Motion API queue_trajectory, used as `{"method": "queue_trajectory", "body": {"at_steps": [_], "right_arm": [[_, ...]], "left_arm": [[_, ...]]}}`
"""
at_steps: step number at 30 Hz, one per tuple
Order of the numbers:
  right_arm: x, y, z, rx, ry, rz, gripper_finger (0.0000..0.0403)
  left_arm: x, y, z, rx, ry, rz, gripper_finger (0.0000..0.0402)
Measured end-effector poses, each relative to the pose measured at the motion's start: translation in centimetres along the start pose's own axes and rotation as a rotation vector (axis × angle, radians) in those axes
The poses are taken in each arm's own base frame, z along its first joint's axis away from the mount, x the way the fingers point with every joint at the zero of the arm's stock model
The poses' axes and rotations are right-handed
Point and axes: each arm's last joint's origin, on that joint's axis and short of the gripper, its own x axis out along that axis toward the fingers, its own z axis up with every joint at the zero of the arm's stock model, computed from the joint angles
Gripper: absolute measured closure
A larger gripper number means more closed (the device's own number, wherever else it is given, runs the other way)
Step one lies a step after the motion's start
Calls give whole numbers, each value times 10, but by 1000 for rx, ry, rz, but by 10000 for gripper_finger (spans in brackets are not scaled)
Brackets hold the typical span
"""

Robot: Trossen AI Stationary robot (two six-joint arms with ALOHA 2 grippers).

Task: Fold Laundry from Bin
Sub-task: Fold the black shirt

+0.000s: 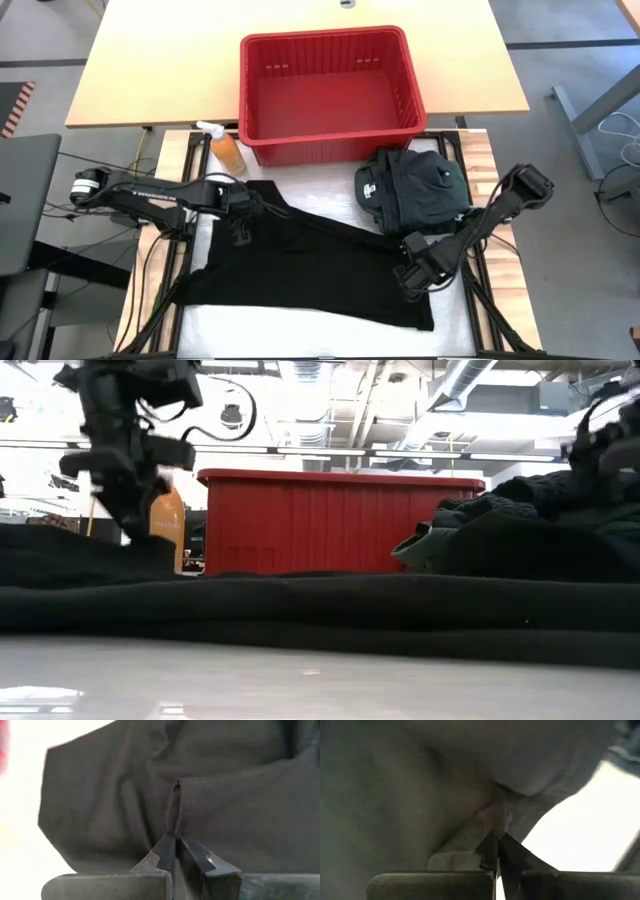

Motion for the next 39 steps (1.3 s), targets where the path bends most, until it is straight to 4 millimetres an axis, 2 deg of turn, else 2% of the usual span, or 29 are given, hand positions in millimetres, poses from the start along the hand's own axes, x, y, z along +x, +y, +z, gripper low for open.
{"method": "queue_trajectory", "body": {"at_steps": [9, 15, 21, 26, 28, 33, 36, 39], "right_arm": [[-51, -5, -8, -52, 42, 125, 375], [-92, -5, -25, -207, 69, 312, 375], [-144, 3, -59, -400, 123, 646, 376], [-171, 15, -94, -322, 228, 943, 377], [-172, 24, -112, -307, 279, 998, 377], [-153, 54, -146, -299, 361, 1010, 378], [-140, 66, -153, -334, 417, 972, 378], [-125, 71, -148, -382, 424, 856, 378]], "left_arm": [[-76, -8, 33, 110, -29, -135, 401], [-127, -28, 34, 143, 23, -421, 401], [-161, -70, 19, 153, 85, -673, 401], [-184, -124, 0, 157, 90, -883, 401], [-193, -146, -7, 153, 65, -963, 401], [-205, -186, -23, 81, 50, -1055, 401], [-198, -196, -30, 67, 100, -1002, 402], [-188, -196, -31, 89, 125, -915, 401]]}}
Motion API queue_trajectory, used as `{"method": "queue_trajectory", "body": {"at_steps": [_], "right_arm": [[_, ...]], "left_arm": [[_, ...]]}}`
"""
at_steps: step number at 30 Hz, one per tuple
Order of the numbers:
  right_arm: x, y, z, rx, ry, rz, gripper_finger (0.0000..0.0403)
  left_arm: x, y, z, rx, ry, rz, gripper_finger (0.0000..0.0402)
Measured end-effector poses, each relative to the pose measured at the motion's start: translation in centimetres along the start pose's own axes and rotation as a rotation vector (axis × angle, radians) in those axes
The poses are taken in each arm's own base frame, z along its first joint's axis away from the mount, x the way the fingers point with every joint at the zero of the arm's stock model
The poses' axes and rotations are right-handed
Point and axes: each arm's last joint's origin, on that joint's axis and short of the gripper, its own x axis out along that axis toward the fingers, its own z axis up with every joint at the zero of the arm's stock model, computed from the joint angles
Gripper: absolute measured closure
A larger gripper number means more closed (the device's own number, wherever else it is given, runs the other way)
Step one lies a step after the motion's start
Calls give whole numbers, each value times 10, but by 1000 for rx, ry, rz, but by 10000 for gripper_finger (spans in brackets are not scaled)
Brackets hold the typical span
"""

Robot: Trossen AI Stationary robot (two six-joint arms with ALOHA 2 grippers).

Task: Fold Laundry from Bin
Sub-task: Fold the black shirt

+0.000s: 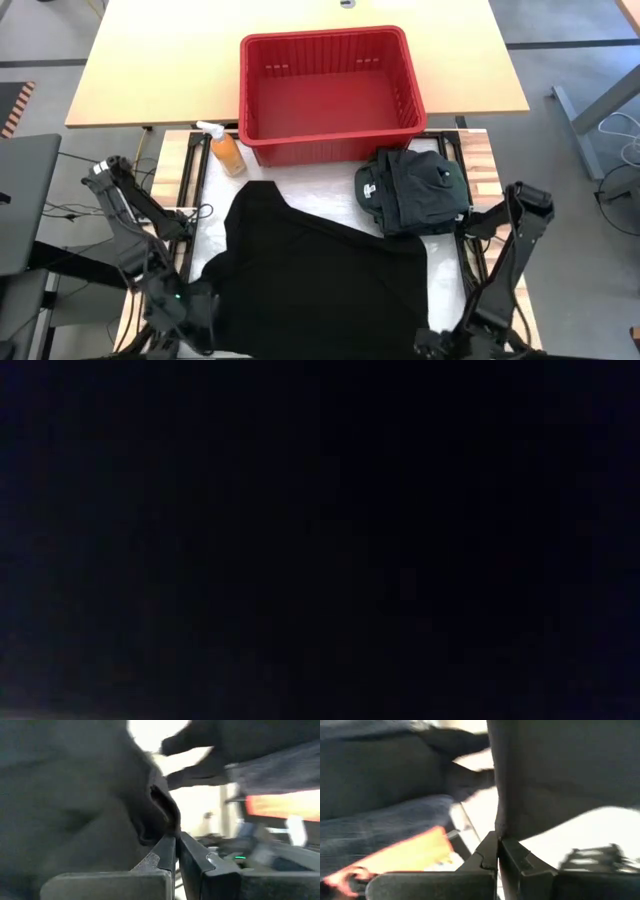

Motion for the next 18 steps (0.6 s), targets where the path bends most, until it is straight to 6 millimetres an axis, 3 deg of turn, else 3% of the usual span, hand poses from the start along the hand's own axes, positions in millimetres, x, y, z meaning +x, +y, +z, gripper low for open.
{"method": "queue_trajectory", "body": {"at_steps": [7, 18], "right_arm": [[-7, -28, 30, 112, -95, -313, 378], [-10, -47, 4, 263, -36, -485, 378]], "left_arm": [[-12, 36, 11, -39, -72, 325, 401], [-22, 54, 10, -51, -68, 520, 401]]}}
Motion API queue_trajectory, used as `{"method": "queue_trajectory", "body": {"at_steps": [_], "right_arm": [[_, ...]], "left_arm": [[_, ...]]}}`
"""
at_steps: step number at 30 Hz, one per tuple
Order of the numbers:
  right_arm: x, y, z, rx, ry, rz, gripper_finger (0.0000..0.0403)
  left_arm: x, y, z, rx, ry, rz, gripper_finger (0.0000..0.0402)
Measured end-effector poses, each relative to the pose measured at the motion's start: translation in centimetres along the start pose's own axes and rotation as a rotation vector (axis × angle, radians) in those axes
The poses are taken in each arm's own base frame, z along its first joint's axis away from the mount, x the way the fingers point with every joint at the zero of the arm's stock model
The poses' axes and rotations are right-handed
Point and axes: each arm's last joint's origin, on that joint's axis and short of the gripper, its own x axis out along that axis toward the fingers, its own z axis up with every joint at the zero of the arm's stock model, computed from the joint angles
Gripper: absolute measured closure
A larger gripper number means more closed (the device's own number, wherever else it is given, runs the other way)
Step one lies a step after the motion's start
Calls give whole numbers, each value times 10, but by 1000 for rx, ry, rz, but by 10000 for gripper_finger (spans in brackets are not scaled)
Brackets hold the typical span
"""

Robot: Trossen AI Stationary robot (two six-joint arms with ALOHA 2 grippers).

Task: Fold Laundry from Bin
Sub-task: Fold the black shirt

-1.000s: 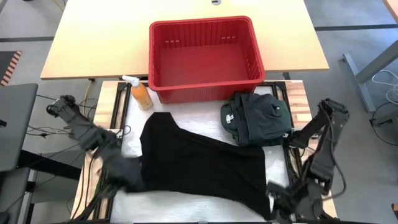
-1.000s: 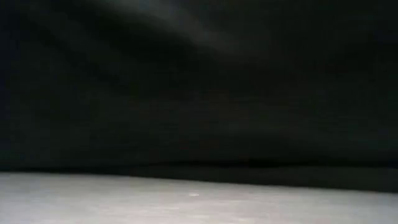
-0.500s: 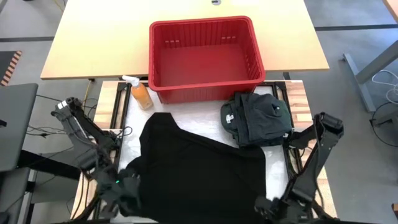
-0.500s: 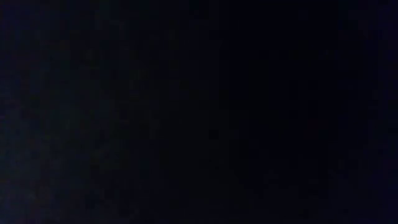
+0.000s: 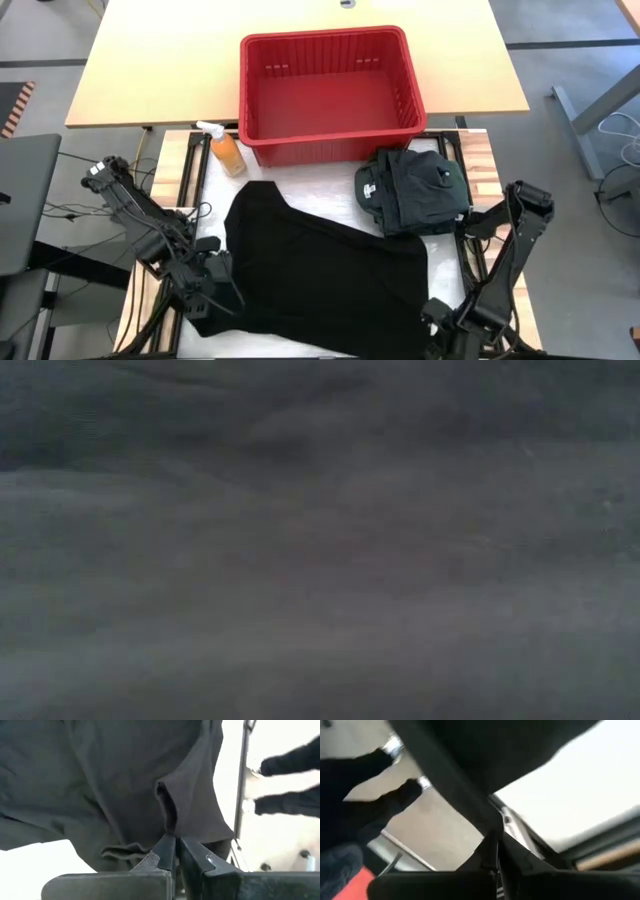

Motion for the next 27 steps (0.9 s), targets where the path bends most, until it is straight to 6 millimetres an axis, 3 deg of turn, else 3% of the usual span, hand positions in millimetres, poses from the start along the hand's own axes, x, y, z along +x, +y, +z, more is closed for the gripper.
{"method": "queue_trajectory", "body": {"at_steps": [11, 21, 24, 27], "right_arm": [[25, -10, 34, 90, -81, -112, 362], [7, -22, 45, 151, -97, -195, 278], [4, -19, 40, 157, -102, -114, 250], [10, 0, 30, 111, -114, 89, 226]], "left_arm": [[39, 16, 4, -44, 21, 102, 401], [46, 23, 4, -73, 9, 157, 401], [46, 24, 3, -71, 9, 177, 401], [45, 27, 0, -70, 38, 209, 401]]}}
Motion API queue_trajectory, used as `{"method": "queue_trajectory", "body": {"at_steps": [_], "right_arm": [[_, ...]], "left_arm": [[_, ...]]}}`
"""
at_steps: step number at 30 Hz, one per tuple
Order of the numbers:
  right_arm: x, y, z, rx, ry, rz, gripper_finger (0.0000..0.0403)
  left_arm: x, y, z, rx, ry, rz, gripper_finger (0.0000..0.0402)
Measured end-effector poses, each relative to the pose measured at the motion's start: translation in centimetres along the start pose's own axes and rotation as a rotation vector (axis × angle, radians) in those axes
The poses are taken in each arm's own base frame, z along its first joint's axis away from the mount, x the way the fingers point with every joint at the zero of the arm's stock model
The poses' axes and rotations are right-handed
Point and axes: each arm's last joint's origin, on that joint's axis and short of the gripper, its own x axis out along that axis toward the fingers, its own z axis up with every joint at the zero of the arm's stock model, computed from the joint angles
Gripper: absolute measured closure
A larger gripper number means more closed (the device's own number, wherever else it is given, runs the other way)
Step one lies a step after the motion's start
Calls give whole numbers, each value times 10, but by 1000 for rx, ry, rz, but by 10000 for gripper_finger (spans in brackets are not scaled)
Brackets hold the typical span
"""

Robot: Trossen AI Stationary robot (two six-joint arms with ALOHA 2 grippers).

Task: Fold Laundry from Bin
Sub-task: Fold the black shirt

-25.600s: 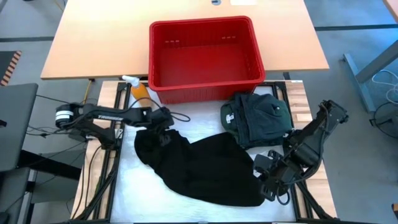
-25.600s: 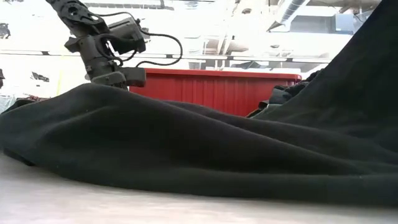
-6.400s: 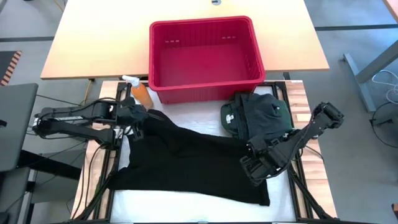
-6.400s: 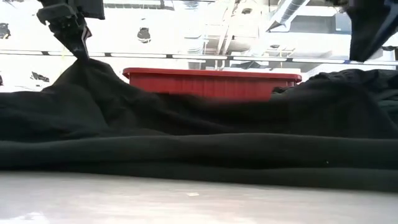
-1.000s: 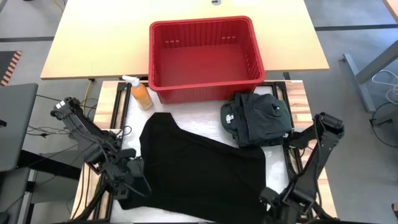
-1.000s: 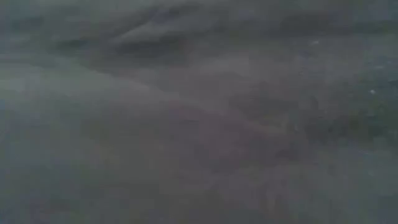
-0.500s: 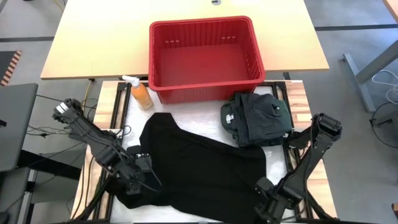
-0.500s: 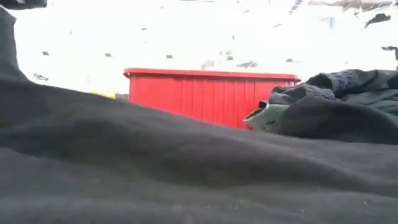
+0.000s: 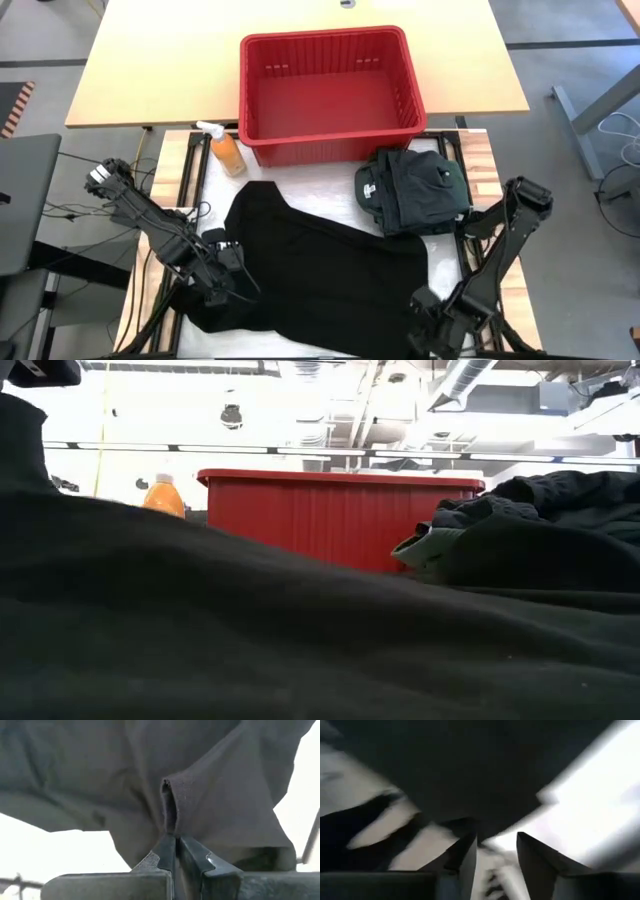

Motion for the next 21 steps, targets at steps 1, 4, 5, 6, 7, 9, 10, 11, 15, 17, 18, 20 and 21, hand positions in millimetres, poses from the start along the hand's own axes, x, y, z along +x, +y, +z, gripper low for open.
{"method": "queue_trajectory", "body": {"at_steps": [1, 4, 5, 6, 7, 9, 10, 11, 15, 17, 18, 20, 21], "right_arm": [[4, 5, -4, -5, 4, 47, 220], [23, 15, -14, 3, 33, 117, 209], [31, 17, -18, 8, 41, 127, 207], [38, 18, -21, 15, 47, 130, 207], [45, 18, -23, 24, 49, 127, 207], [58, 18, -28, 46, 42, 98, 210], [63, 18, -30, 49, 37, 82, 213], [66, 19, -33, 49, 33, 69, 216], [73, 22, -39, 51, 17, 29, 227], [78, 22, -39, 51, 3, 4, 231], [81, 22, -39, 50, -3, -6, 233], [85, 23, -39, 53, -5, -7, 238], [86, 25, -39, 55, -4, -1, 240]], "left_arm": [[0, 2, -1, 0, 13, 18, 401], [0, 7, -4, 2, 33, 77, 401], [-1, 7, -5, 4, 33, 91, 401], [-1, 8, -5, 5, 27, 100, 401], [-1, 8, -5, 8, 20, 104, 401], [-1, 8, -4, 20, 8, 109, 401], [-1, 8, -4, 28, 5, 112, 401], [-1, 8, -4, 38, 2, 115, 401], [0, 11, -1, 57, 0, 122, 401], [0, 12, 1, 61, 0, 125, 401], [0, 13, 1, 62, 0, 126, 401], [1, 14, 3, 62, 3, 126, 401], [1, 15, 3, 64, 7, 124, 401]]}}
